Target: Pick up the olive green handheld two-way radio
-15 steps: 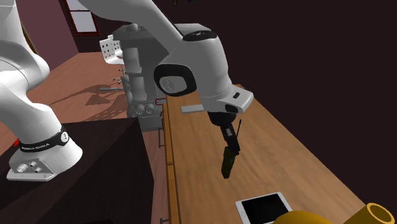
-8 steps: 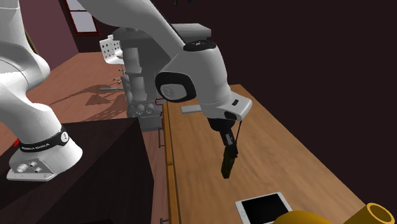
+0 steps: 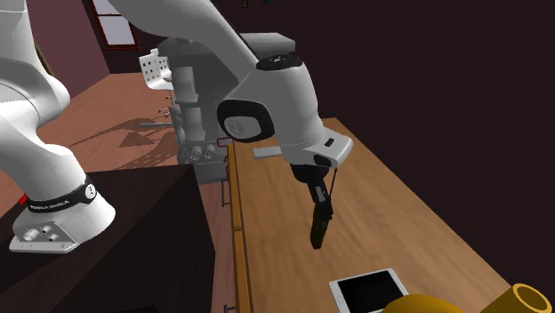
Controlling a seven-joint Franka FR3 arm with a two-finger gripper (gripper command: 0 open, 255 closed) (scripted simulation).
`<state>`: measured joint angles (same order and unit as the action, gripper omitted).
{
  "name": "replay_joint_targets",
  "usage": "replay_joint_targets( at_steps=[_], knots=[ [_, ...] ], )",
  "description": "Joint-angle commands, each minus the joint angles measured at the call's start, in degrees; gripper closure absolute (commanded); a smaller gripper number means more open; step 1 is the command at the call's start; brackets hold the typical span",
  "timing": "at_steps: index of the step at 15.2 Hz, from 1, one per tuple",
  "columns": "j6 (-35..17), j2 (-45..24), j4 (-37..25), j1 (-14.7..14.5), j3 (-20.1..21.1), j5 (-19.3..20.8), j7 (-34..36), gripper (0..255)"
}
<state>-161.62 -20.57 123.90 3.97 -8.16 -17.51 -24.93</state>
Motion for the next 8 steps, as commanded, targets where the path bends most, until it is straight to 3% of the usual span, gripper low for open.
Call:
replay_joint_targets(
  at_steps=[1, 8],
  knots=[
    [1.0, 0.9, 0.0, -0.4, -0.4, 0.6, 0.5, 255],
    [5.4, 5.0, -0.3, -1.7, -2.3, 3.4, 2.9, 255]
  ],
)
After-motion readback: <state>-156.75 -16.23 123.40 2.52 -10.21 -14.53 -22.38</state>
